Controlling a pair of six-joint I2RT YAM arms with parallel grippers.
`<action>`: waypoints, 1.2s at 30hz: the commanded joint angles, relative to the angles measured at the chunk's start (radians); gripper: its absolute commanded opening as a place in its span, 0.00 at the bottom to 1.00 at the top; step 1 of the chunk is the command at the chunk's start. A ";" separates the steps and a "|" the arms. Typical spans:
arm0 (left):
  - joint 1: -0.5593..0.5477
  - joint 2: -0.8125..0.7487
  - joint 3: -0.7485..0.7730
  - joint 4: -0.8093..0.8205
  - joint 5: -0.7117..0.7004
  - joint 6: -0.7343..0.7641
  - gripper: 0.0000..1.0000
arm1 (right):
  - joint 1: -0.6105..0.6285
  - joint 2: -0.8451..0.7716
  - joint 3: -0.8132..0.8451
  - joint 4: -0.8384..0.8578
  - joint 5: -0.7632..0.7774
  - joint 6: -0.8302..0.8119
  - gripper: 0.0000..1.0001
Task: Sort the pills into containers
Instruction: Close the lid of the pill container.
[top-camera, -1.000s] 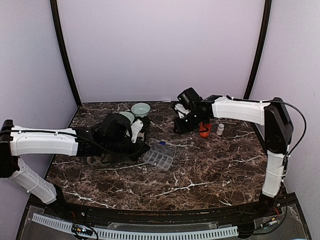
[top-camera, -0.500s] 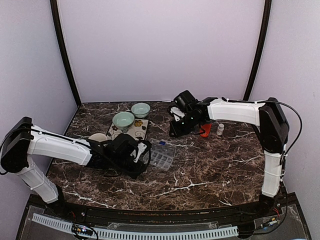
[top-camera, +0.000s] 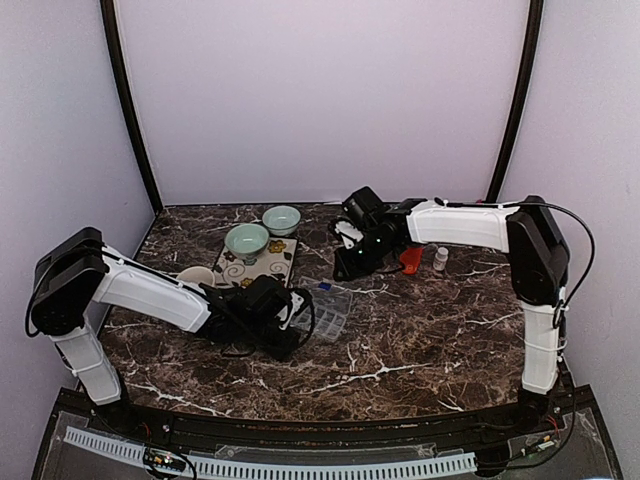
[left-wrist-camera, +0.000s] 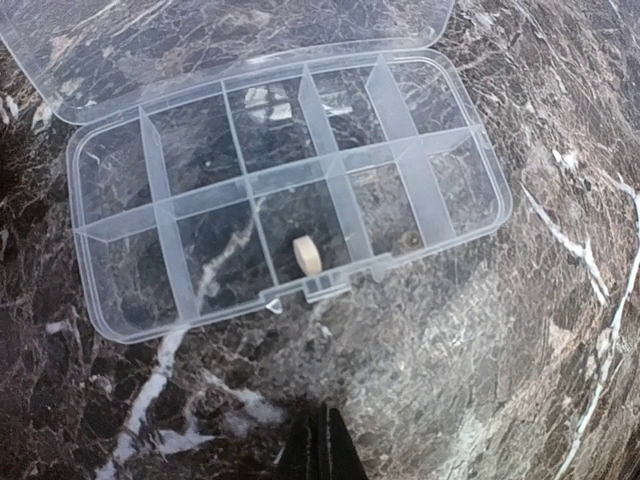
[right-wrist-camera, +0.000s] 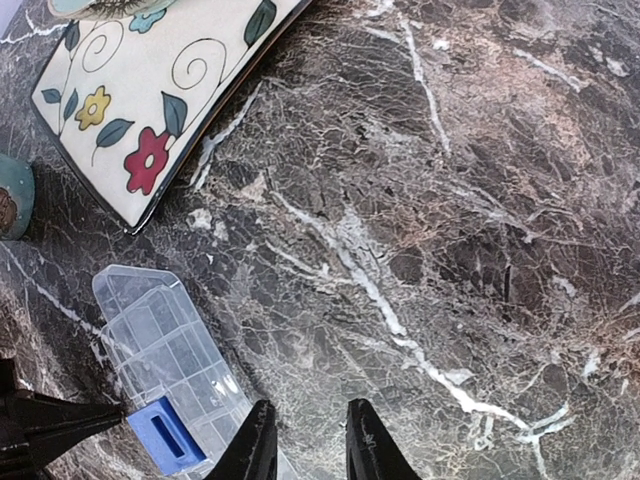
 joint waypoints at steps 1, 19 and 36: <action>0.029 0.008 0.016 0.013 -0.029 0.010 0.00 | 0.014 0.013 0.038 0.000 -0.022 0.002 0.24; 0.075 0.061 0.038 0.042 -0.032 0.005 0.00 | 0.047 -0.014 -0.005 -0.004 -0.026 0.001 0.24; 0.078 0.065 0.041 0.047 -0.007 0.007 0.00 | 0.094 -0.090 -0.055 -0.040 -0.011 -0.001 0.24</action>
